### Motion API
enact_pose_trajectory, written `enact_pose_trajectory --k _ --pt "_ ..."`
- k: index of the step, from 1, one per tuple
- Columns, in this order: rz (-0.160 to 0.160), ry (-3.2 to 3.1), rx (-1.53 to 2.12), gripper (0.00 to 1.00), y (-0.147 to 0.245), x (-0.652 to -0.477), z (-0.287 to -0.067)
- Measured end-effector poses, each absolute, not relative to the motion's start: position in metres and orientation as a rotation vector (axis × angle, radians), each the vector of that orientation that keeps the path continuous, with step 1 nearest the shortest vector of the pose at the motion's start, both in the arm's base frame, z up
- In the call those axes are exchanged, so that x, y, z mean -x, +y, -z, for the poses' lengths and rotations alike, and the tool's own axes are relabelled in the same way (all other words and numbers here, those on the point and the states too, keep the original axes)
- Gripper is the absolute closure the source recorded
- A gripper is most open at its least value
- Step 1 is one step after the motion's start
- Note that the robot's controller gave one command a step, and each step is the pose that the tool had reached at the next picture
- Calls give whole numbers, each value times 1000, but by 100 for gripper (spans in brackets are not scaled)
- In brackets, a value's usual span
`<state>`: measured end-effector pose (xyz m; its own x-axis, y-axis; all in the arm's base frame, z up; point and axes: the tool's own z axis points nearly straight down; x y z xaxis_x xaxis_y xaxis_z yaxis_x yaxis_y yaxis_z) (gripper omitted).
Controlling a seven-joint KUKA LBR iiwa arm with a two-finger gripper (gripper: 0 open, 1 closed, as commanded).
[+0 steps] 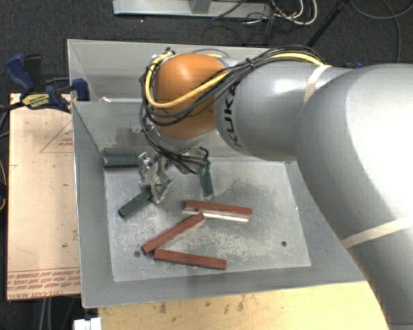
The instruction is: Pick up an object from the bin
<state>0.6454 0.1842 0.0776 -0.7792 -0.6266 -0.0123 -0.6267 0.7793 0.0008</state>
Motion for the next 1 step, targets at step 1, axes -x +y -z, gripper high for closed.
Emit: enact_pose_trajectory --k 1 --pt "-2 2968 1011 100 181 -644 -220"
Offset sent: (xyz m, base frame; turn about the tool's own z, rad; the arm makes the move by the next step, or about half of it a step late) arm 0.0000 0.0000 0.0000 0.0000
